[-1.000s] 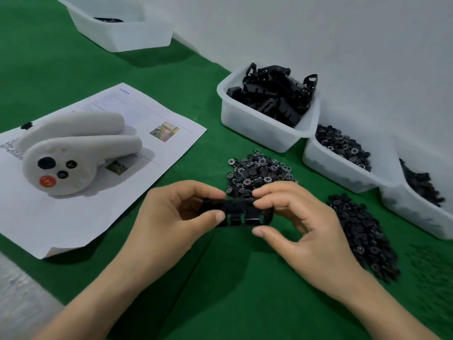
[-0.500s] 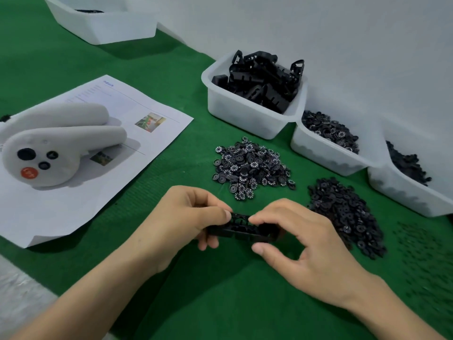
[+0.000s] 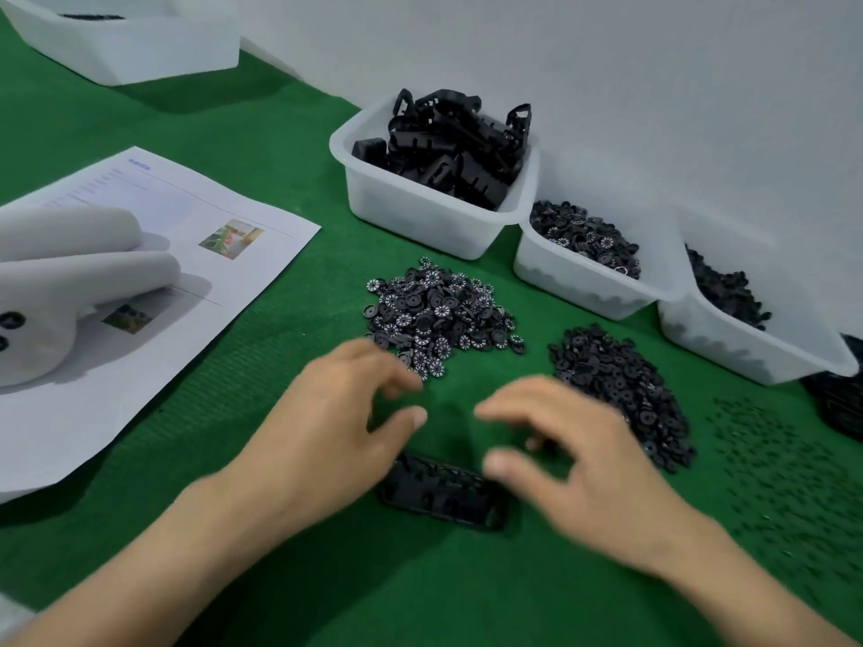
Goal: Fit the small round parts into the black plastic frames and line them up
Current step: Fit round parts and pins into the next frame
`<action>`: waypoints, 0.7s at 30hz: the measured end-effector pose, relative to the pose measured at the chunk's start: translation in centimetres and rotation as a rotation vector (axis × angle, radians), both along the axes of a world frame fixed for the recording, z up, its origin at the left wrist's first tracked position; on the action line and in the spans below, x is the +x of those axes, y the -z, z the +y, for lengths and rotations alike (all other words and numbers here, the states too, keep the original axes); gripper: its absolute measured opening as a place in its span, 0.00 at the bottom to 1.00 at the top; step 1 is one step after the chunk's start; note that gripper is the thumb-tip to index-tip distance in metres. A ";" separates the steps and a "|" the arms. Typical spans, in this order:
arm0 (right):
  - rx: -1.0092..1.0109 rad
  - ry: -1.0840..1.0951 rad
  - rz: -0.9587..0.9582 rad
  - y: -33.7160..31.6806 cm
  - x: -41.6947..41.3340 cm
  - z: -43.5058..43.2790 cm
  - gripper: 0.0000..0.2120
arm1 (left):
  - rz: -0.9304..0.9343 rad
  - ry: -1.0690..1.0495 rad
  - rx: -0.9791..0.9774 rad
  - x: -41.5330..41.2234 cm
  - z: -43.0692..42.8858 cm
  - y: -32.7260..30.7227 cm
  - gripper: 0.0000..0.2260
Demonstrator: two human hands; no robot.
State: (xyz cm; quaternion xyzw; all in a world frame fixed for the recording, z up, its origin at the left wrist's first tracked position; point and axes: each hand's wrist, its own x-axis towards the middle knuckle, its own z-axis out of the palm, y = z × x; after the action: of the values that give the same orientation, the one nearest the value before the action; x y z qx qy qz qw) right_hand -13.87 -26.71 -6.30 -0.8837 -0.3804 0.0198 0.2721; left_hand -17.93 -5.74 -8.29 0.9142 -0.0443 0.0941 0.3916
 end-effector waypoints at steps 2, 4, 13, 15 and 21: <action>-0.001 0.192 -0.046 -0.9 3.2 1.0 0.13 | 0.071 -0.028 0.128 2.0 0.6 -0.3 0.26; -0.198 0.353 -0.011 -1.5 6.6 2.2 0.18 | 0.201 -0.022 0.281 3.9 1.0 -0.5 0.40; -0.443 0.337 0.123 -1.1 9.6 5.1 0.02 | 0.197 0.086 0.245 7.4 0.7 -0.2 0.42; -0.362 0.327 0.099 -0.7 8.2 5.3 0.05 | 0.143 0.091 0.230 7.4 0.4 0.0 0.37; -0.115 0.297 0.155 0.5 3.9 4.8 0.22 | -0.004 0.076 0.181 5.6 0.4 0.3 0.29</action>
State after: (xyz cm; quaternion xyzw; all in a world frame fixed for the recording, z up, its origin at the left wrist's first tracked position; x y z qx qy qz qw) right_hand -9.97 -21.95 -6.82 -0.9400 -0.2219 0.0692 0.2498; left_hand -12.31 -5.38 -8.61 0.9434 -0.0879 0.0764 0.3106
